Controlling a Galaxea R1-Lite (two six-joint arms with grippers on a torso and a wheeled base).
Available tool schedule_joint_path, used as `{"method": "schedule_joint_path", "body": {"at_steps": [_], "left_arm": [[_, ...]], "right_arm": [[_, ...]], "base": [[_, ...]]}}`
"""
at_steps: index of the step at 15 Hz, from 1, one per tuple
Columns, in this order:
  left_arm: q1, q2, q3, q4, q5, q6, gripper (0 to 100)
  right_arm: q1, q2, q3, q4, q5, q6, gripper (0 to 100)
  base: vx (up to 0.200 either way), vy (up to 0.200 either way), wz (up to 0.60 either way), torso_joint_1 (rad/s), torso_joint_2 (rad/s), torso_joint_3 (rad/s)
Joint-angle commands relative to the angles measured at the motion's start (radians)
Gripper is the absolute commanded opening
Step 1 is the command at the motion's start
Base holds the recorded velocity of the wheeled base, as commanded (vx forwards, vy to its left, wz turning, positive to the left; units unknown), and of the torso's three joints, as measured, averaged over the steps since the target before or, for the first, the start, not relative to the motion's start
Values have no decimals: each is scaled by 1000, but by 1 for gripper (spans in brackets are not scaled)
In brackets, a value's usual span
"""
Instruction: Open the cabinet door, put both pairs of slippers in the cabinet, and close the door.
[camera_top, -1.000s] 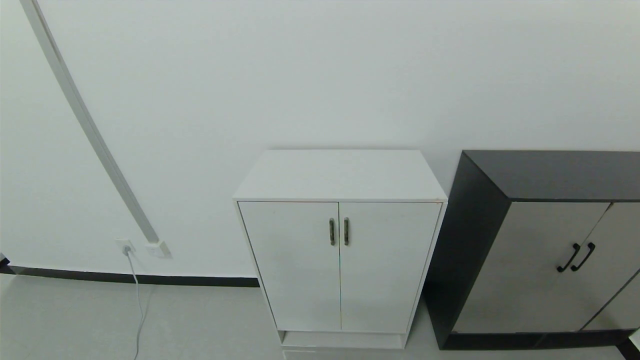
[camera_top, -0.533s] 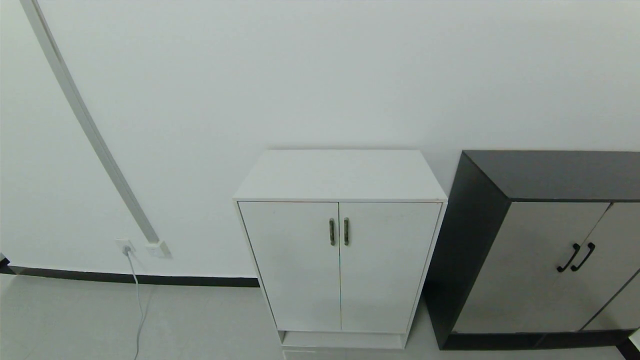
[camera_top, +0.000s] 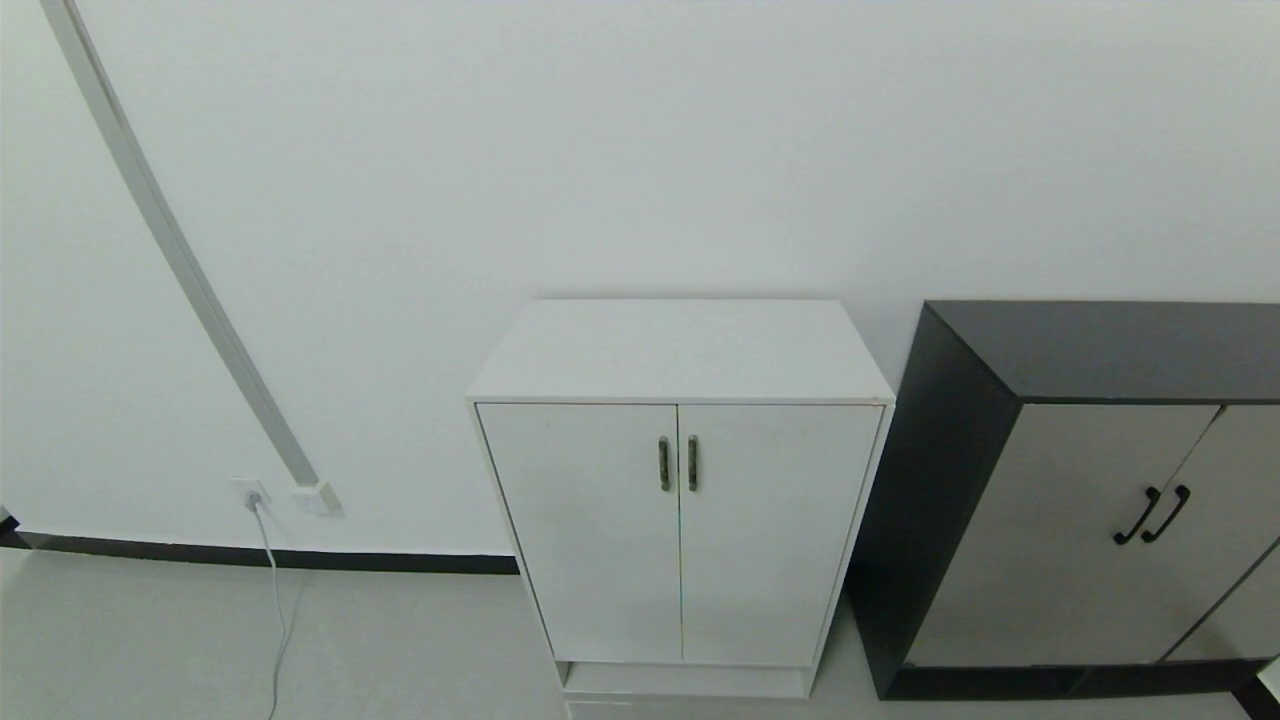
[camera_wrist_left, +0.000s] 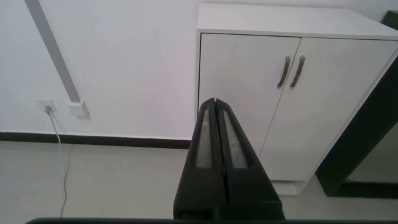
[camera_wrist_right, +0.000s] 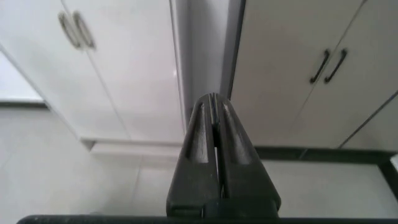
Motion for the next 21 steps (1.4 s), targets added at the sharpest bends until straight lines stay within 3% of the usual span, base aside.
{"method": "schedule_joint_path", "body": {"at_steps": [1,7,10,21], "left_arm": [[-1,1,0,0,0,0,0],[-1,0,0,0,2,0,0],[-1,0,0,0,2,0,0],[-1,1,0,0,-1,7,0]], "right_arm": [[-13,-92,2,0,0,2,0],[-3,-124,2,-2,-11,21,0],[-1,-124,3,-9,-98,111,0],[-1,-126,2,-8,-97,105,0]], "base": [[0,0,0,0,0,0],[0,0,0,0,0,0],[0,0,0,0,0,0],[0,0,0,0,0,0]]}}
